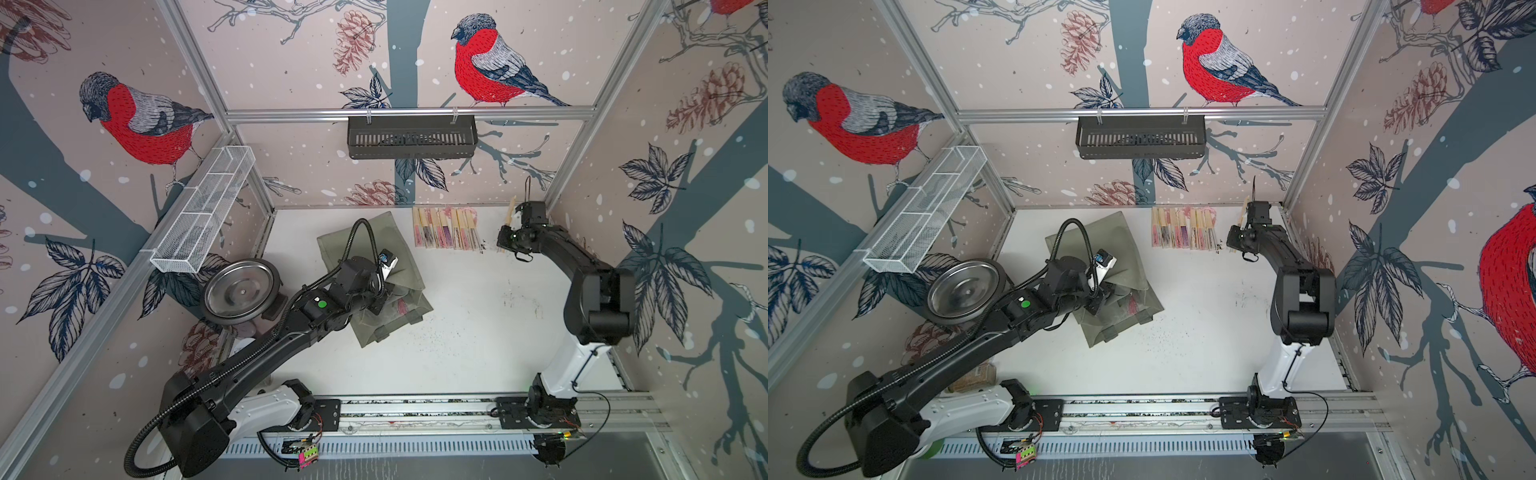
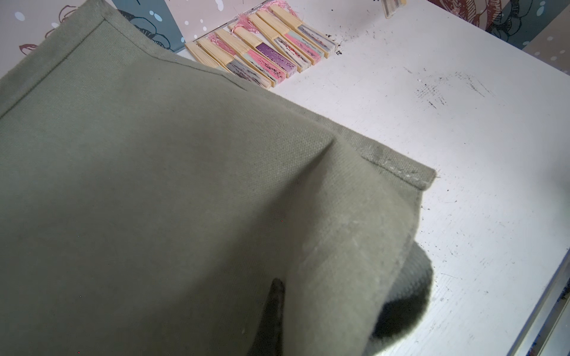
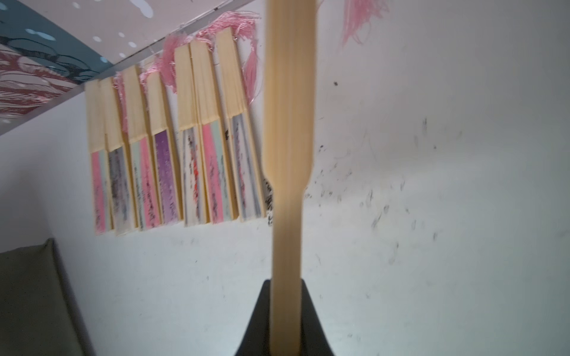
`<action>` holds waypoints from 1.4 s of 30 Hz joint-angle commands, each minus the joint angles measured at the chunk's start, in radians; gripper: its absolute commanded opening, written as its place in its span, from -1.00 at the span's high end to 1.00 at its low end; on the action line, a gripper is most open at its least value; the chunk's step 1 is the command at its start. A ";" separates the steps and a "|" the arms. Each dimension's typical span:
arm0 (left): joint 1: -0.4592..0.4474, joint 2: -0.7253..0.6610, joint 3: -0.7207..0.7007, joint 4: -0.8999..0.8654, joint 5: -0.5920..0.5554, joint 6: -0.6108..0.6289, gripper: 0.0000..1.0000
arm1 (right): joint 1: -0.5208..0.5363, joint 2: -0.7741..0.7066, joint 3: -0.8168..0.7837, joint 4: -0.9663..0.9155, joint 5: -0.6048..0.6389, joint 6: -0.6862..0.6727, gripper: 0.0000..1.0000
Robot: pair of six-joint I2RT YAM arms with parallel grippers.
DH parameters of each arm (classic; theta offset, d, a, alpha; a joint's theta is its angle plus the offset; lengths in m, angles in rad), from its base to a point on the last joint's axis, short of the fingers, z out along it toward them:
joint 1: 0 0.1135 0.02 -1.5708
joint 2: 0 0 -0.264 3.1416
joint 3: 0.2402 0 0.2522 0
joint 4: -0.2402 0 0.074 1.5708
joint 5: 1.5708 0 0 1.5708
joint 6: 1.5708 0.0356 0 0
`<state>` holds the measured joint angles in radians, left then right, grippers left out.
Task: Take out the folding fans from the tote bags
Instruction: Place the folding fan at the center of the board.
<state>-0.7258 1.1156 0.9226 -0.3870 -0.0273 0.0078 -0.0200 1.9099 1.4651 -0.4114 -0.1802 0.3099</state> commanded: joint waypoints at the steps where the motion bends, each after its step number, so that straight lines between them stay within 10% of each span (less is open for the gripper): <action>1: 0.000 -0.004 0.001 0.017 -0.002 -0.002 1.00 | -0.003 0.117 0.126 -0.092 0.021 -0.065 0.87; 18: 0.000 0.003 -0.001 0.014 -0.013 0.001 1.00 | 0.011 0.572 0.711 -0.455 -0.058 -0.239 0.86; 42: 0.000 0.007 -0.003 0.013 -0.025 0.003 1.00 | 0.028 0.595 0.734 -0.478 -0.130 -0.257 0.42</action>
<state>-0.7258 1.1259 0.9199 -0.3870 -0.0307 0.0082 0.0105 2.5034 2.1918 -0.8589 -0.3397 0.0490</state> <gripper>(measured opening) 0.066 0.289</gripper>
